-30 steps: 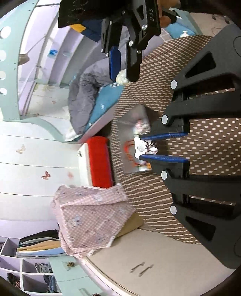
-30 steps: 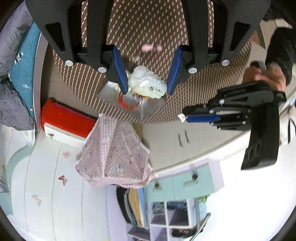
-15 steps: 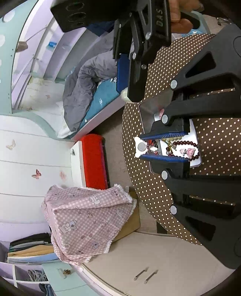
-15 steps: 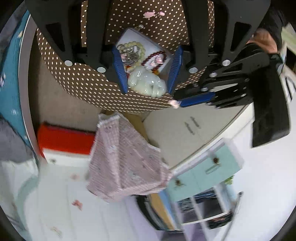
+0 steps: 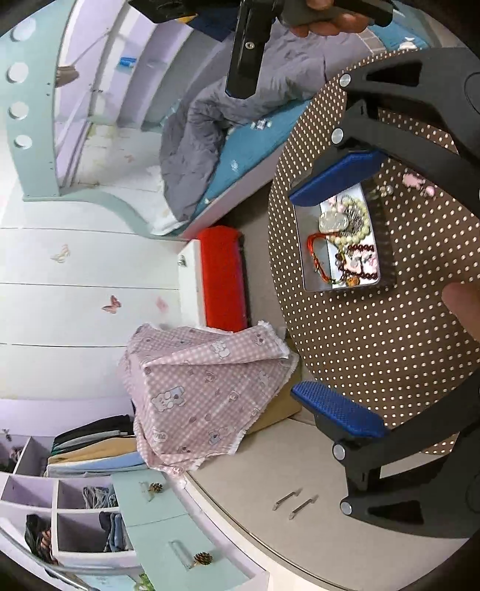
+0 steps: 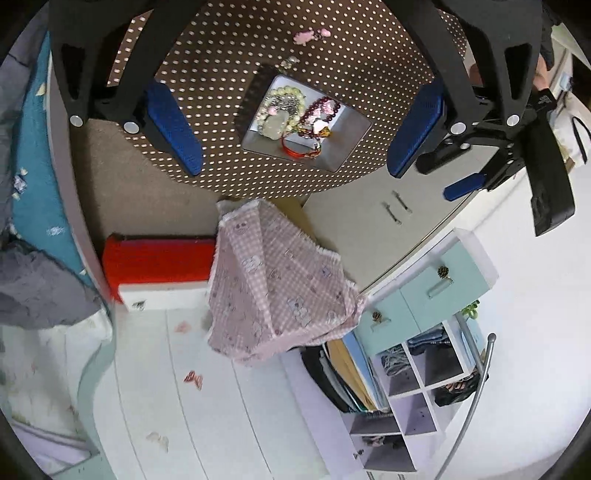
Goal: Organize jewelry
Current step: 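Move both tools back toward the last pink charm and pearl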
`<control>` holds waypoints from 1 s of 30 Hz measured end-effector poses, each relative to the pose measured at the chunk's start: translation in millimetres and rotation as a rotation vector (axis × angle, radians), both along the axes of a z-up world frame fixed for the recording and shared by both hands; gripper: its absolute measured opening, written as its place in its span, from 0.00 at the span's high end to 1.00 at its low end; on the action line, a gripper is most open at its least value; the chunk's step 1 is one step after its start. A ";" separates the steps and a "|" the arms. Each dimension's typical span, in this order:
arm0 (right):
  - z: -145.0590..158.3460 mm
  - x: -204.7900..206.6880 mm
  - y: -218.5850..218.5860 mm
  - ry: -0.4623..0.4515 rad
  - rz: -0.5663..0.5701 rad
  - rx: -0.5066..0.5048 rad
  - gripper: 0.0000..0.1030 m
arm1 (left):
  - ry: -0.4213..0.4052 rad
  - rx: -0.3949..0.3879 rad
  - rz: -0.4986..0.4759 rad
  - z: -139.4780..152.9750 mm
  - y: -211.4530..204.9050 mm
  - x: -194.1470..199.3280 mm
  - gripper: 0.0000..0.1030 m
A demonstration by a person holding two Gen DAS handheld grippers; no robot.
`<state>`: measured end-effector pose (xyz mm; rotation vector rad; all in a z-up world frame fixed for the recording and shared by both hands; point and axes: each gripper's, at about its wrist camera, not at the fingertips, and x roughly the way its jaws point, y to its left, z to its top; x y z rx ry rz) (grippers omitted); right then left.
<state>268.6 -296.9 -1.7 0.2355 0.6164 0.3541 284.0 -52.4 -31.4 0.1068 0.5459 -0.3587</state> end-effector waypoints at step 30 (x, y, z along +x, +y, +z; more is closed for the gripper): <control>-12.4 -85.9 -2.3 -0.032 -0.070 -0.154 0.07 | -0.019 0.012 -0.032 -22.1 -7.0 -77.8 0.08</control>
